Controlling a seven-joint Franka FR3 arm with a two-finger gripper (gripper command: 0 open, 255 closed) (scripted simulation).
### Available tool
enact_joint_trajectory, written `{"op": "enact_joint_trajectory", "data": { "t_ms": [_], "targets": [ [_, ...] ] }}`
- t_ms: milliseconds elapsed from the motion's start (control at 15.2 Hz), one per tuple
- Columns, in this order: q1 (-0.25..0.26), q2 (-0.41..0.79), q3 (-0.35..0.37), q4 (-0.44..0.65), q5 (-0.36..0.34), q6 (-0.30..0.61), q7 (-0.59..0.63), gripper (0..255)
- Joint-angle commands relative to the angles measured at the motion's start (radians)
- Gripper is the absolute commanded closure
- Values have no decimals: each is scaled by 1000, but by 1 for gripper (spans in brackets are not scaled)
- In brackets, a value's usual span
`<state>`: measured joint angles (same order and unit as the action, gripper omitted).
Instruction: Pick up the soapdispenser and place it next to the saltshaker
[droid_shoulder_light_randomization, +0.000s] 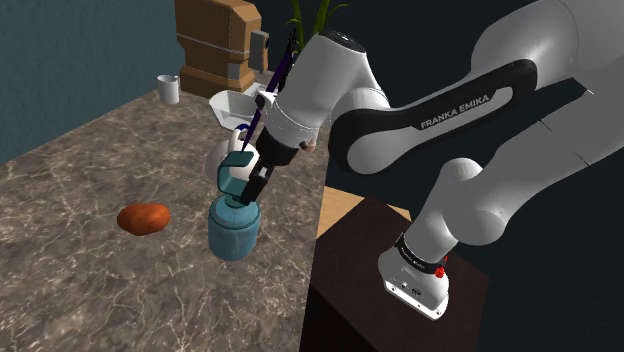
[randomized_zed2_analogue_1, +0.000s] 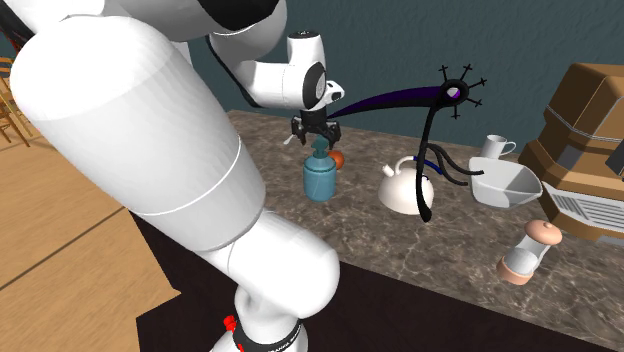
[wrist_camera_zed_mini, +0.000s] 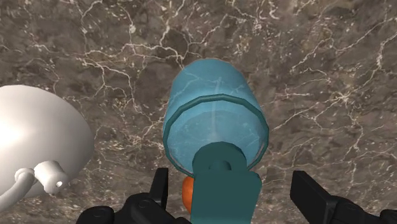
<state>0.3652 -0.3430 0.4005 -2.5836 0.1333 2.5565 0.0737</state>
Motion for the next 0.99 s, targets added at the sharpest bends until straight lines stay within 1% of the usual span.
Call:
{"op": "enact_joint_trajectory", "data": {
  "t_ms": [0, 462, 528, 924],
  "targets": [
    [-6, 23, 7, -4, -8, 27, 6, 0],
    [-6, 23, 7, -4, -8, 26, 6, 0],
    [-6, 23, 7, -4, -8, 26, 6, 255],
    [-6, 23, 7, -3, -8, 26, 6, 255]
  ]
}}
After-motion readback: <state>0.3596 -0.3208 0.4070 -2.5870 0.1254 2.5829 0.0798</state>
